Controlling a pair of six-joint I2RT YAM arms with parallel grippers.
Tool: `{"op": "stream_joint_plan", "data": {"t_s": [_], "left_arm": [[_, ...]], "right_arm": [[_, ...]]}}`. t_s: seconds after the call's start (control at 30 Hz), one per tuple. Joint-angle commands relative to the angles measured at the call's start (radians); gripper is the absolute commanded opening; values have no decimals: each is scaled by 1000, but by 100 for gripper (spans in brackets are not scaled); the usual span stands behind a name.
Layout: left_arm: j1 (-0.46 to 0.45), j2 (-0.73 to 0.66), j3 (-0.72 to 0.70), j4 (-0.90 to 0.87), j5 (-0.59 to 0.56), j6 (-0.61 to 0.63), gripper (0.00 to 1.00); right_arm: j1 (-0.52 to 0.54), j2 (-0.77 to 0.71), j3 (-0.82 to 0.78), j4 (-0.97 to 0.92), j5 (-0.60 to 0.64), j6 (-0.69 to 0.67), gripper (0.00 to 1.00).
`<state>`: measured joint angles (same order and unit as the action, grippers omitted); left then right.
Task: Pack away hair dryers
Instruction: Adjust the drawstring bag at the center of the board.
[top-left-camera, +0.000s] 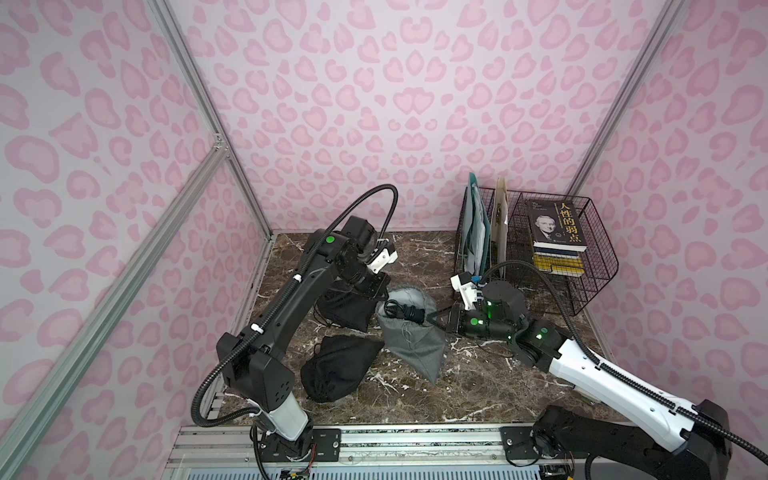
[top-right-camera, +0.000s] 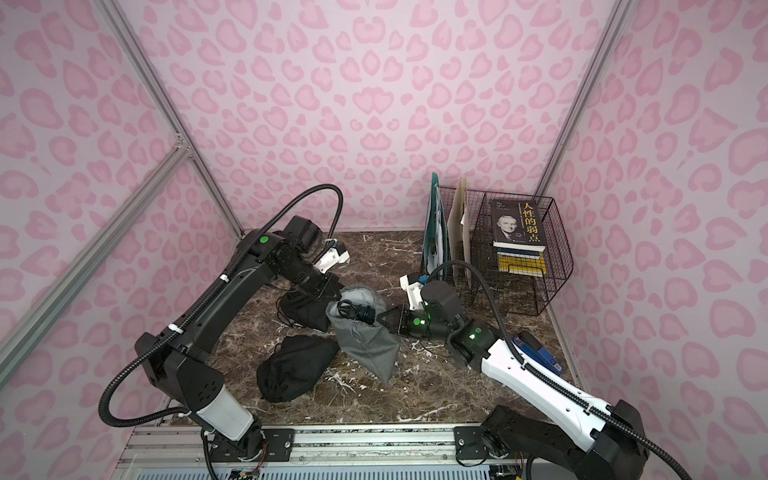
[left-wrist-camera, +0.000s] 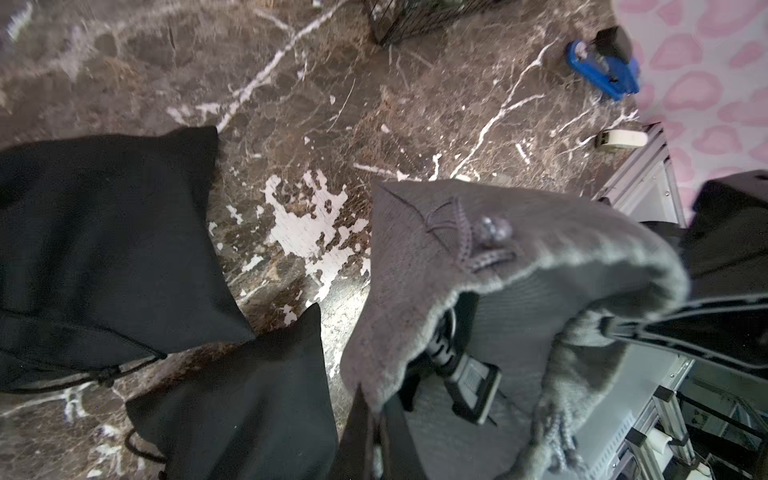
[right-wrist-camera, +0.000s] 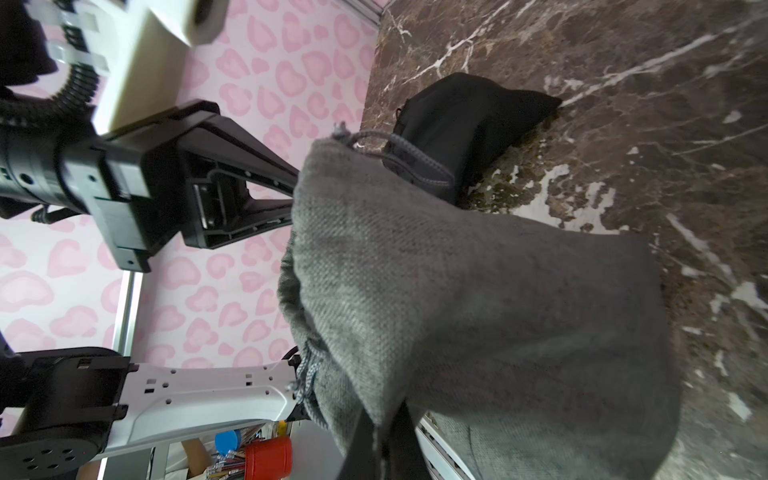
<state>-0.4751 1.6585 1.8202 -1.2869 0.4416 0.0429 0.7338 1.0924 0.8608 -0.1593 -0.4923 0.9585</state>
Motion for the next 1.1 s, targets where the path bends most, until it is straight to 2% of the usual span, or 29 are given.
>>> {"op": "stream_joint_plan", "data": {"t_s": [0.0, 0.13, 0.3, 0.47, 0.57, 0.8, 1.07], "left_arm": [[0, -12, 78, -18, 83, 47, 1], [0, 21, 144, -39, 72, 90, 1], [-3, 77, 145, -41, 120, 154, 1], [-23, 116, 157, -25, 115, 195, 1], [-38, 127, 155, -16, 89, 210, 1], [-78, 130, 116, -16, 81, 283, 1], [-98, 143, 111, -23, 98, 320, 1]], "right_arm": [[1, 28, -16, 105, -46, -10, 0], [21, 64, -26, 103, -32, -22, 0], [75, 92, -32, 120, 5, -29, 0], [102, 106, -57, 162, 49, -14, 0], [105, 99, -72, 159, 83, -10, 4], [103, 45, -104, 119, 124, -6, 20], [99, -15, -113, 36, 136, -10, 28]]}}
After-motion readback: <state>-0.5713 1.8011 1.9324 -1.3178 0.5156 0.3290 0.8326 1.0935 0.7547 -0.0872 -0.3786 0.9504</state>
